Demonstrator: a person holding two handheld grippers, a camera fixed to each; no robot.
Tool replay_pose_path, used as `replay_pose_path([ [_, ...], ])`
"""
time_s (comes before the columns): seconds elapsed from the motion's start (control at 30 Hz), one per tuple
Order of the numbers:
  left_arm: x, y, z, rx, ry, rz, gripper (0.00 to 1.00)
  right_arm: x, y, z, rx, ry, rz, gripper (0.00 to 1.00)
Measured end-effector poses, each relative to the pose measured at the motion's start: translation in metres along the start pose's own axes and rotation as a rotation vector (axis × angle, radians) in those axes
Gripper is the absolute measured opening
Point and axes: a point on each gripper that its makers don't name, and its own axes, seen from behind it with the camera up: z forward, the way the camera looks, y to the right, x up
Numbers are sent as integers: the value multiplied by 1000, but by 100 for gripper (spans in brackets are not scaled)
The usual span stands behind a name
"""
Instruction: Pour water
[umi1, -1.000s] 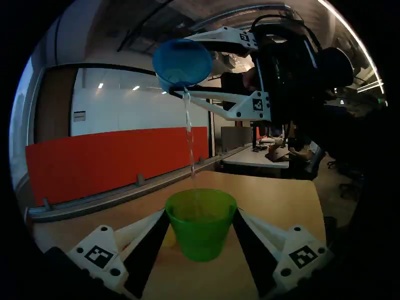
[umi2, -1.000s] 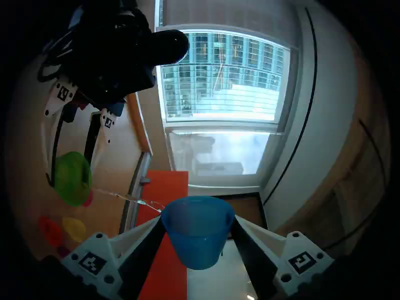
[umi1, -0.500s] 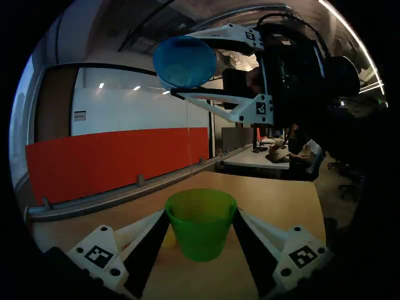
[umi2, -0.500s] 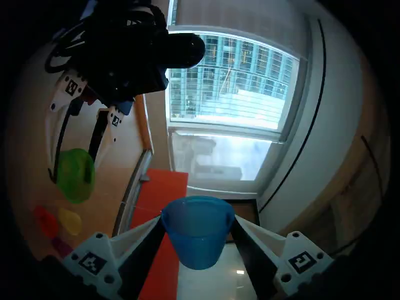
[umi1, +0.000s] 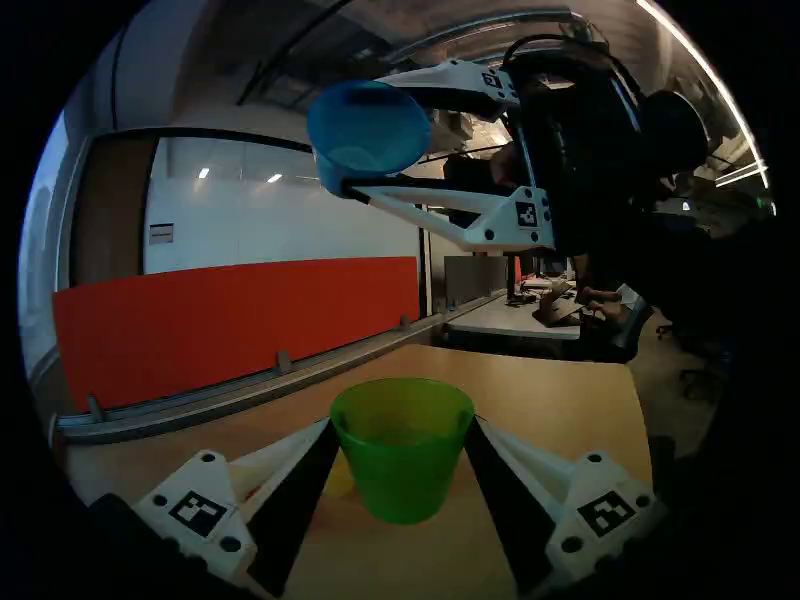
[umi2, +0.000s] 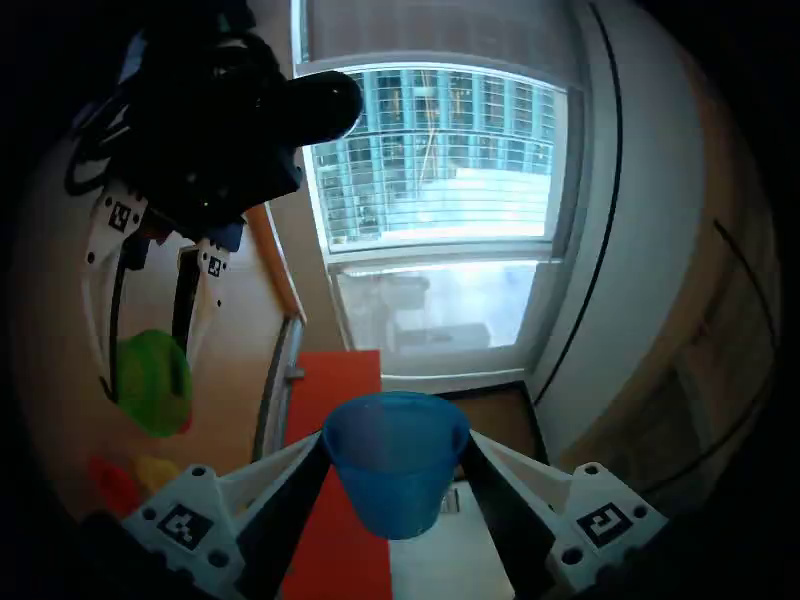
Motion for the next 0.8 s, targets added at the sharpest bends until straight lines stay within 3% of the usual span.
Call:
replay_pose_path([
  [0.3, 4, -1, -2, 7, 5, 4, 86, -9, -12, -4, 21, -19, 318, 90],
  [0.43, 3, -3, -2, 12, 5, 6, 85, -6, -20, -7, 27, -15, 478, 90],
  [0.8, 4, -4, -2, 18, 1, 13, 85, 3, -27, -17, 35, 4, 846, 90],
])
